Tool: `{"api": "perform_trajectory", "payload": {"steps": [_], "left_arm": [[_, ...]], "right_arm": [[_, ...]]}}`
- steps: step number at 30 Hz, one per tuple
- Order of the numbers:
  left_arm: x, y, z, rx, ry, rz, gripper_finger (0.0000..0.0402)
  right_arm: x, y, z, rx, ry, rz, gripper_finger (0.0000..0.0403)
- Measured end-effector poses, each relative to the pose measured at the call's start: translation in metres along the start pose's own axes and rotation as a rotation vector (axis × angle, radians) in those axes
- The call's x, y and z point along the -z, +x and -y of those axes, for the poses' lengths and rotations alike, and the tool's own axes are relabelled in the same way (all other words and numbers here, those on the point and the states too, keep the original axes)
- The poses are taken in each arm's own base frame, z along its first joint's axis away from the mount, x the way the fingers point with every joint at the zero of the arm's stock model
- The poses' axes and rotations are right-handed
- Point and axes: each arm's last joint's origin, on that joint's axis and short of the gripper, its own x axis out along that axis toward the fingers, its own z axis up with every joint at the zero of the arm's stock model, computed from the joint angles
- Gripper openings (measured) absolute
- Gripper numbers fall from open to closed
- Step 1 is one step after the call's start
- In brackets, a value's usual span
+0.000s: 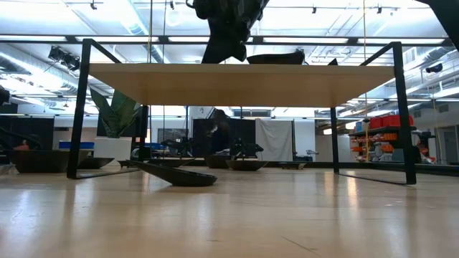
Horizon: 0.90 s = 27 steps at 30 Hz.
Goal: Pick & Place Mini shaped plates
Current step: Put the square plate on the shelf
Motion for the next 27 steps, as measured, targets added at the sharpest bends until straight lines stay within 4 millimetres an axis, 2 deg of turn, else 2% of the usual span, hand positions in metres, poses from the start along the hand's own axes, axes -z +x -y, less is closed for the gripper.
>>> {"api": "perform_trajectory", "payload": {"steps": [6, 27], "left_arm": [[0.0, 0.0, 0.0, 0.0, 0.0, 0.0, 0.0018], [0.0, 0.0, 0.0, 0.0, 0.0, 0.0, 0.0018]], "right_arm": [[0.0, 0.0, 0.0, -0.042, 0.016, -0.007, 0.0], [0.002, 0.004, 0.01, 0.002, 0.033, -0.026, 0.0]]}}
